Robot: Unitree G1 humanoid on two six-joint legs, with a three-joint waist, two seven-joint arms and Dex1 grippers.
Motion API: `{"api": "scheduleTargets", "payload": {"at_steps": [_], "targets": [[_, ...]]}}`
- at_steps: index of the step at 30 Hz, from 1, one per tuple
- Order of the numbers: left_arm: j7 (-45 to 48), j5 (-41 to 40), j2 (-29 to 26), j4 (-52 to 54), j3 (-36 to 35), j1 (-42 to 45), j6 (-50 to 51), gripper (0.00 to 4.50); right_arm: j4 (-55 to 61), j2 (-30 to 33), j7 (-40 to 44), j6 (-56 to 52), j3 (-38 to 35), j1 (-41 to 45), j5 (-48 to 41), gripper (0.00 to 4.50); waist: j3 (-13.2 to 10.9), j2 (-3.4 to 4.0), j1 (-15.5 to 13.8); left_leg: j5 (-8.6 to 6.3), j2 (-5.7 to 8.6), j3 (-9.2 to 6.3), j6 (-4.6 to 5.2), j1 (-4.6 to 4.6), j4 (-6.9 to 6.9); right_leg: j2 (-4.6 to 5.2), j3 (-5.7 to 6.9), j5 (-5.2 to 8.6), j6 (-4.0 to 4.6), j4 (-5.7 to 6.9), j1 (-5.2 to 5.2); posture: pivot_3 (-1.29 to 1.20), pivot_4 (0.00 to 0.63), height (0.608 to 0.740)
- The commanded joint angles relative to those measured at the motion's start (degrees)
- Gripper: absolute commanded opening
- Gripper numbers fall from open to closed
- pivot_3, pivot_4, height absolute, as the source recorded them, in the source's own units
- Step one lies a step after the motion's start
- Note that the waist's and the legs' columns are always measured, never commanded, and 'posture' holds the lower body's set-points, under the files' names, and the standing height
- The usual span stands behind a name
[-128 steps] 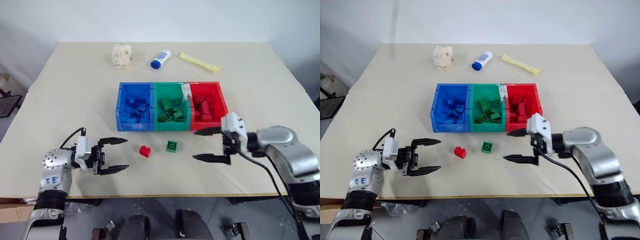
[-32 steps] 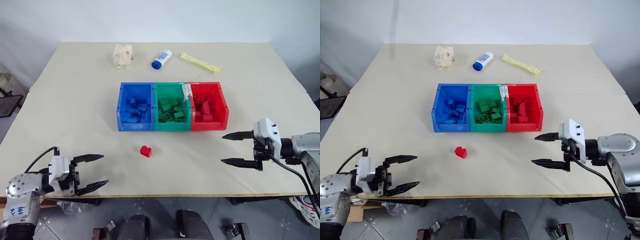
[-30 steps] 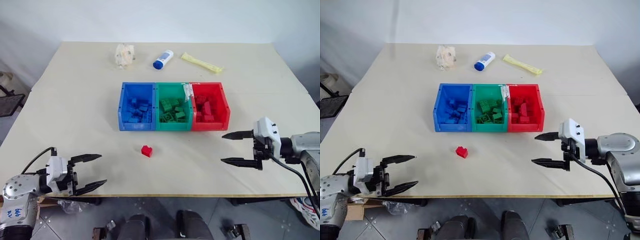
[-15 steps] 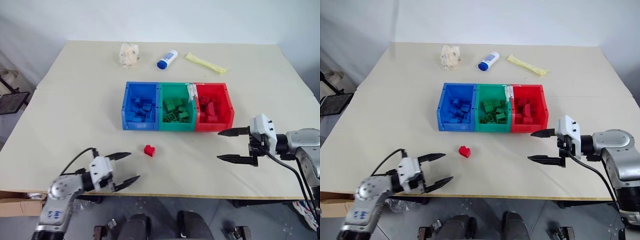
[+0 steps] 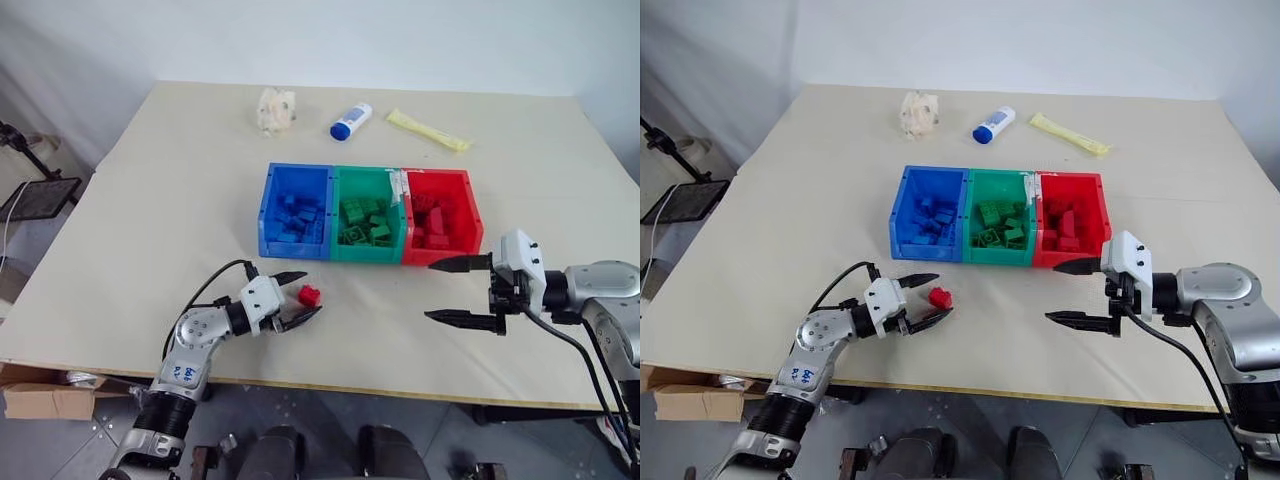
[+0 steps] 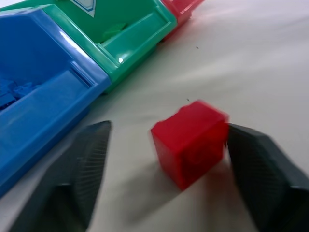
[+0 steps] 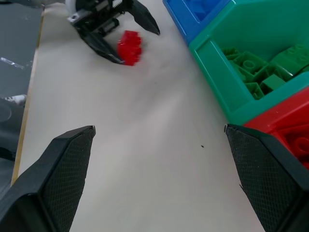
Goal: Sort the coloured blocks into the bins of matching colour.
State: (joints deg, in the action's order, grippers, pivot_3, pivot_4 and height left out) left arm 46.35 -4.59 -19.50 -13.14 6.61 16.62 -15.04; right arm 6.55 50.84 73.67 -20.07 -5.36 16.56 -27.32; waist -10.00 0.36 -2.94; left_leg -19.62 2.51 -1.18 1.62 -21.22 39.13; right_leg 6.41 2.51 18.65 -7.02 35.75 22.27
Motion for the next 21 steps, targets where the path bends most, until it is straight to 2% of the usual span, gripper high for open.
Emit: {"api": "scheduleTargets", "payload": {"at_steps": [1,4,9,15,21], "targets": [[1.5,-0.43,0.48,-2.45,1.9,-0.39,1.24,2.38,1.84,0.16,-0.61,0.31,-2.88,-0.72,-1.79,4.5,0.0,0.0,-0.07,0.0,0.0,-0.01,0.0,0.0,0.0,0.01,0.03,0.0,0.0,0.0,0.0,0.0,0.15,0.74],[2.0,-0.97,0.81,-1.92,2.12,0.3,2.24,1.6,2.07,0.11,-1.34,0.28,-3.6,-1.64,-2.32,4.5,0.0,0.0,-0.12,0.0,0.01,-0.04,0.0,-0.01,0.0,0.04,0.15,0.0,0.0,-0.06,-0.06,0.0,0.15,0.74],[2.34,-1.83,2.03,0.04,2.79,3.27,5.66,1.57,2.71,-0.69,-3.68,-0.29,-6.1,-4.04,-3.79,4.5,-0.01,-0.01,-0.26,0.0,0.03,-0.18,0.01,-0.02,0.0,0.05,0.27,0.0,0.0,-0.11,-0.15,0.0,0.15,0.74],[3.24,-4.85,7.27,1.53,4.2,9.66,7.89,1.57,5.06,-2.69,-8.77,-1.71,-11.86,-9.37,-6.62,4.5,-0.06,-0.09,-0.05,-0.01,0.07,-0.3,0.02,-0.1,0.0,0.04,0.4,-0.02,-0.04,-0.18,-0.17,0.0,0.15,0.74],[2.1,-4.63,13.9,-5.2,5.17,19.4,7.03,1.57,8.93,-3.68,-13.08,-2.68,-18.01,-15.41,-8.25,4.5,-0.09,-0.15,-0.07,0.0,0.07,-0.23,0.02,-0.1,-0.02,-0.02,0.51,-0.02,-0.05,-0.15,-0.17,0.0,0.15,0.74]]}}
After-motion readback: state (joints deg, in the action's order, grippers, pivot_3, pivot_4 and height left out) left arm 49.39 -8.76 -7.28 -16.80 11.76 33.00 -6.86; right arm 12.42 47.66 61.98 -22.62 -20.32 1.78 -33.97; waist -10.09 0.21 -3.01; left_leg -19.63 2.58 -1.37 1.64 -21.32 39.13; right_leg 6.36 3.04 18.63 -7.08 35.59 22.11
